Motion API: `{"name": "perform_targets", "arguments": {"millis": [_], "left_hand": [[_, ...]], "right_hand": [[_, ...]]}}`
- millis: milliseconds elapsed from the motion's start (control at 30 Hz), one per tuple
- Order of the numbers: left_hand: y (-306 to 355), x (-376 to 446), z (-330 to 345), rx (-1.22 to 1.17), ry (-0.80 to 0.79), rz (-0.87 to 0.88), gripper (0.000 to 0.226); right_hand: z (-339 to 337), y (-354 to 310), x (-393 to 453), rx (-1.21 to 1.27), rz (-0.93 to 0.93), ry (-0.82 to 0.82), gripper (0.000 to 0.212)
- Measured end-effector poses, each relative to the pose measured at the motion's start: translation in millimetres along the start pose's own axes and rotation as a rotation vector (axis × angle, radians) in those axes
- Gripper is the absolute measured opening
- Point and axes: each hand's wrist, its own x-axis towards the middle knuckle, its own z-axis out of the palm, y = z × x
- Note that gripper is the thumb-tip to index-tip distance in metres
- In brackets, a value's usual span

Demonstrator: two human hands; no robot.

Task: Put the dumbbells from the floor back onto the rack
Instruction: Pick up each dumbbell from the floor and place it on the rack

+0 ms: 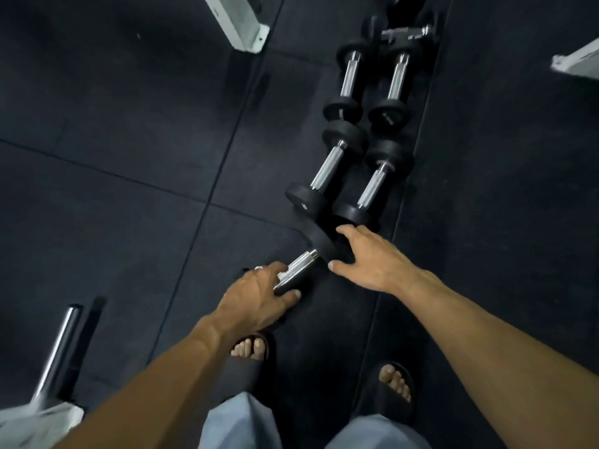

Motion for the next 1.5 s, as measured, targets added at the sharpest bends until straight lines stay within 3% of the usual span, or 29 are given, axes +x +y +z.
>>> {"name": "perform_targets", "arguments": {"millis": [167, 267, 433, 633, 833, 1133, 1300, 1500], "left_hand": [[-37, 88, 25, 0.037, -0.066, 0.072, 0.068], [-56, 128, 37, 0.003, -0.147, 0.090, 0.076], [-74, 161, 60, 0.032, -0.305, 0.114, 0.037], [-84, 179, 71, -0.027, -0.410, 0.168, 0.053], [-77, 168, 75, -0.070, -0.373, 0.159, 0.044], [-15, 85, 35, -0.093, -0.443, 0.169, 0.044], [55, 10, -24, -0.028, -0.470, 0.264, 0.049], [157, -100, -107, 0.013, -0.443, 0.401, 0.034]], "right_hand": [[59, 17, 60, 0.158, 0.076, 0.069, 0.084], [88, 29, 76, 0.241, 0.080, 0.112, 0.079], [119, 38, 87, 0.366, 0.107, 0.259, 0.062], [127, 44, 93, 0.394, 0.073, 0.300, 0.062], [124, 41, 85, 0.411, 0.086, 0.310, 0.059], [53, 26, -6, 0.504, 0.078, 0.314, 0.048], [-28, 6, -96, 0.439, 0.083, 0.371, 0.051], [-139, -25, -228, 0.388, 0.124, 0.484, 0.052]]}}
